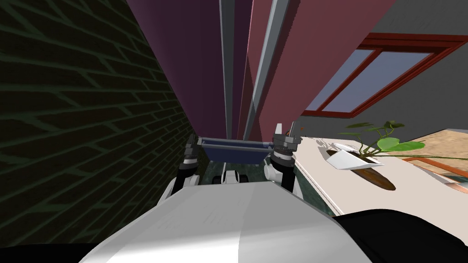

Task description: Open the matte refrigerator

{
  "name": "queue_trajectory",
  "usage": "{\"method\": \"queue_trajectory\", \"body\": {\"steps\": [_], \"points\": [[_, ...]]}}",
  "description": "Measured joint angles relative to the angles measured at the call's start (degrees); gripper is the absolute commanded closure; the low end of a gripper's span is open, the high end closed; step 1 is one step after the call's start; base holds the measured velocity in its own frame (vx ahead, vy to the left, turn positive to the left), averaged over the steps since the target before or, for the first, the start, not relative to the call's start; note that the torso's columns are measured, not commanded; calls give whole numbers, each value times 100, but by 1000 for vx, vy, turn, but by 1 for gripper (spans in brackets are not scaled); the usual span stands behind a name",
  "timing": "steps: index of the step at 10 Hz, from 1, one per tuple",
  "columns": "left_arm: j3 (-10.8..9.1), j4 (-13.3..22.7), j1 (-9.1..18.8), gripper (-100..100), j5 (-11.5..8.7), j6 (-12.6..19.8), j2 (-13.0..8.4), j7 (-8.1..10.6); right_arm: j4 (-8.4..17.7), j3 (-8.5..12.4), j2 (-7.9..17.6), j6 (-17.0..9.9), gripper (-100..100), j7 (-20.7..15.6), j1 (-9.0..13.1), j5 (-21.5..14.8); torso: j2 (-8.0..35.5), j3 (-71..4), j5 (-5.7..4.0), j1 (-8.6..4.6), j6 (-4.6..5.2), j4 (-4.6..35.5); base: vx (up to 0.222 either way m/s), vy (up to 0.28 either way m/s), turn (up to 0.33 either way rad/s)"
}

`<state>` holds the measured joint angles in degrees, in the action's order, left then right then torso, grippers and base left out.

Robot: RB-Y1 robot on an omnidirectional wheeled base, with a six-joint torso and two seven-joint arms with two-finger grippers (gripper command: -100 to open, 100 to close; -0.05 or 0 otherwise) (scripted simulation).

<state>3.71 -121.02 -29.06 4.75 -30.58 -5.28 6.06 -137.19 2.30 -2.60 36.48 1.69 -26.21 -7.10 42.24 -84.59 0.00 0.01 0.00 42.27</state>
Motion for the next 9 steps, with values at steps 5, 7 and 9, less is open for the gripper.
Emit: {"method": "queue_trajectory", "body": {"steps": [5,7,9], "points": [[49,766,92,-100,23,-459,-310,-32,0,0,0,0,0,0,0,0,5,3,0,0,0,2,58,4,22],[112,1111,88,-100,52,-722,-391,-69,0,0,0,0,0,0,0,0,-5,-4,1,5,0,-1,79,19,18],[122,1401,121,-100,56,-882,-449,-74,0,0,0,0,0,0,0,0,8,5,-2,-6,0,2,51,-2,16]]}}
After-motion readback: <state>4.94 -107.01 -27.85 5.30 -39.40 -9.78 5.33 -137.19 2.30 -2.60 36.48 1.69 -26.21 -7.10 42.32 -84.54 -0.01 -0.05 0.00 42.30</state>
